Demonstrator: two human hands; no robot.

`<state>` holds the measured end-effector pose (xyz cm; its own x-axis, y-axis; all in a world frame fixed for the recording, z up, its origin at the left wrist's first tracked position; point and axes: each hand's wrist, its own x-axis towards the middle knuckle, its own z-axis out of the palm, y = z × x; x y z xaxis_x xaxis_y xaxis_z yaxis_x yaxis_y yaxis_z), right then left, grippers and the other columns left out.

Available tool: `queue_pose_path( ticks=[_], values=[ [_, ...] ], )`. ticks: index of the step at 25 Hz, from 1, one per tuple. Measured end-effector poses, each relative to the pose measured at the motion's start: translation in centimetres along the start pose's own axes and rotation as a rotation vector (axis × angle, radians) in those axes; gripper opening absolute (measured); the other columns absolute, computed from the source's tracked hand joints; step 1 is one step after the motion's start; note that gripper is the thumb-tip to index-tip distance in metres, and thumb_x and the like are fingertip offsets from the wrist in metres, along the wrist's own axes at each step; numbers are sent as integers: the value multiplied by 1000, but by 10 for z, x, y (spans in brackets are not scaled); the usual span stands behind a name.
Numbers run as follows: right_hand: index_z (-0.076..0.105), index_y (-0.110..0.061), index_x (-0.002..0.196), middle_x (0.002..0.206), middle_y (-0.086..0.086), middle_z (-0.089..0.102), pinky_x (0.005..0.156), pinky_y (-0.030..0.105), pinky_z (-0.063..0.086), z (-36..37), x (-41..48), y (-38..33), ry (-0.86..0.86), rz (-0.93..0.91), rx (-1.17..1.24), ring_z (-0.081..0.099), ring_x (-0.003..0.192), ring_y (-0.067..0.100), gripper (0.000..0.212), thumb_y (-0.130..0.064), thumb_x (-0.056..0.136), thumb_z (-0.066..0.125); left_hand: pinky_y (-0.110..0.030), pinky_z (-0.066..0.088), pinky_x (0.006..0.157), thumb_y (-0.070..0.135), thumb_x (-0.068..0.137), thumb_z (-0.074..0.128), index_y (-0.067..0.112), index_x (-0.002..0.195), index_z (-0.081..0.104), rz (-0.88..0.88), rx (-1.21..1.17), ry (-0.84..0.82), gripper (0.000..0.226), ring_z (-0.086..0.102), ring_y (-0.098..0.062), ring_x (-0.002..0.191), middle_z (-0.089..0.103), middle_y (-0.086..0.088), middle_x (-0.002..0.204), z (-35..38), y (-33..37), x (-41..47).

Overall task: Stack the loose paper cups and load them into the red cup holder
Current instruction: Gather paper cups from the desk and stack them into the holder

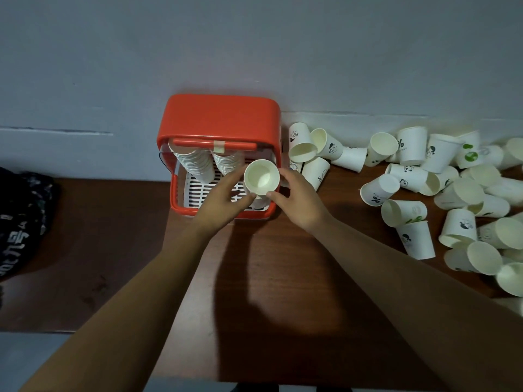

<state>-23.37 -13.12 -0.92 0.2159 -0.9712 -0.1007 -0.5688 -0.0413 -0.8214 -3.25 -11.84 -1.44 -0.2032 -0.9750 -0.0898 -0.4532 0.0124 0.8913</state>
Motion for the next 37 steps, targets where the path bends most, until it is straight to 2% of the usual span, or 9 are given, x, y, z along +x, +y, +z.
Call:
queue_pose_path(
  ticks=[5, 9, 12, 16, 21, 26, 29, 32, 37],
  values=[
    [44, -28, 139, 126, -9, 59, 96, 29, 47, 4, -1, -7, -43, -26, -9, 55, 112, 7, 58, -26, 87, 70, -24, 52, 92, 30, 91, 70, 37, 148, 39, -41, -17, 40, 65, 56, -2, 118, 59, 11, 132, -4, -4, 4],
    [42, -23, 145, 129, -1, 57, 98, 34, 47, 9, -1, 4, -64, 10, -93, 56, 113, 12, 61, -34, 89, 66, -32, 54, 87, 29, 89, 72, 32, 138, 54, -60, 25, 52, 53, 59, -5, 96, 60, 14, 112, -1, -15, 8],
    [44, -14, 144, 136, 5, 50, 104, 28, 38, 17, 0, 11, -116, 34, -223, 49, 125, 19, 59, -30, 91, 65, -36, 51, 95, 29, 85, 76, 25, 133, 60, -63, 142, 85, 51, 53, -15, 107, 46, 5, 112, 6, -26, 7],
    [28, -16, 152, 145, 10, 44, 109, 39, 39, 35, 0, 11, -179, 33, -276, 44, 132, 24, 75, -27, 89, 67, -9, 39, 94, 26, 86, 75, 20, 150, 41, -134, 128, 16, 72, 45, -9, 121, 43, 4, 131, 8, -31, 2],
    [44, -18, 142, 130, 7, 59, 100, 41, 47, 39, 6, 13, -45, 27, -228, 56, 118, 22, 59, -20, 87, 67, -42, 51, 98, 26, 75, 84, 25, 147, 44, -146, 131, 26, 82, 58, -16, 117, 57, 2, 134, 6, -39, 5],
    [52, -16, 129, 121, 4, 59, 98, 38, 48, 31, -6, 23, -51, 41, -249, 55, 113, 19, 46, -30, 87, 68, -38, 40, 109, 29, 80, 80, 18, 145, 42, -47, 237, 37, 76, 44, -17, 129, 48, -3, 142, 14, -30, -5],
    [55, -18, 126, 123, 0, 57, 100, 37, 47, 6, -23, 25, -34, 47, -219, 55, 112, 15, 42, -31, 88, 67, -36, 36, 109, 24, 83, 74, 13, 138, 47, -109, 308, 151, 62, 38, -21, 131, 42, -10, 139, 15, -17, -17],
    [53, -9, 133, 129, 7, 53, 95, 29, 46, -43, -57, 46, 38, 120, -292, 56, 112, 18, 51, -29, 88, 69, -33, 46, 96, 20, 86, 68, 13, 117, 59, -12, 329, 199, 32, 50, -20, 114, 49, -4, 118, 33, 7, -29],
    [56, -9, 129, 127, 11, 57, 93, 34, 48, -142, -111, 107, 162, 360, -425, 58, 113, 25, 50, -29, 86, 69, -24, 48, 78, 23, 92, 63, 22, 98, 64, -4, 220, -134, 7, 60, -9, 89, 64, 4, 98, 112, 60, -9]
  ],
)
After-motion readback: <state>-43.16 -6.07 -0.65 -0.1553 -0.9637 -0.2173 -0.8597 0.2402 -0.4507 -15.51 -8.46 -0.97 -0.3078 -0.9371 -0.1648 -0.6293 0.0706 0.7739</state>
